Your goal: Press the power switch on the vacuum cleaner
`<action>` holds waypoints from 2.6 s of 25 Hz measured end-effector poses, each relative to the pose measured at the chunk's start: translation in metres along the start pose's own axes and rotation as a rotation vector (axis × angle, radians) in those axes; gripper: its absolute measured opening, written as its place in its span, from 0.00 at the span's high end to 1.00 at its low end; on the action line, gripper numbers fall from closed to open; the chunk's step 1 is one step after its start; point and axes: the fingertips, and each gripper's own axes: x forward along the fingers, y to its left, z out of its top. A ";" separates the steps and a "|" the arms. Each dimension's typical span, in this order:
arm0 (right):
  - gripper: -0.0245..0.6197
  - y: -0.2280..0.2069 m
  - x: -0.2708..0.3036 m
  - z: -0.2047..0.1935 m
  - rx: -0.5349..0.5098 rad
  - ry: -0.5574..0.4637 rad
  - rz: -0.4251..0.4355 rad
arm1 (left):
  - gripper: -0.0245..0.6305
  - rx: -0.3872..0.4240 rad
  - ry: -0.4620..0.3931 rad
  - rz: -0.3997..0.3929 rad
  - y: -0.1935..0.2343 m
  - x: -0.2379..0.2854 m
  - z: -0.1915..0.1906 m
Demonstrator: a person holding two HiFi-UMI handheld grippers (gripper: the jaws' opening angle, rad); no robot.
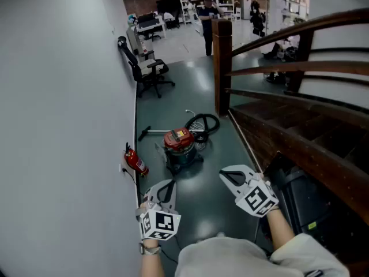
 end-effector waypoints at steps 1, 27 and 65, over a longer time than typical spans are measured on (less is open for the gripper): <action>0.92 -0.001 0.001 -0.001 0.004 -0.004 0.002 | 0.96 0.006 0.005 0.004 0.001 0.002 -0.002; 0.92 -0.060 0.005 -0.069 -0.068 0.041 0.063 | 0.96 -0.047 0.012 0.026 -0.017 0.075 0.013; 0.92 -0.219 0.165 -0.049 -0.046 0.003 -0.028 | 0.96 -0.049 -0.047 -0.035 0.126 0.248 0.000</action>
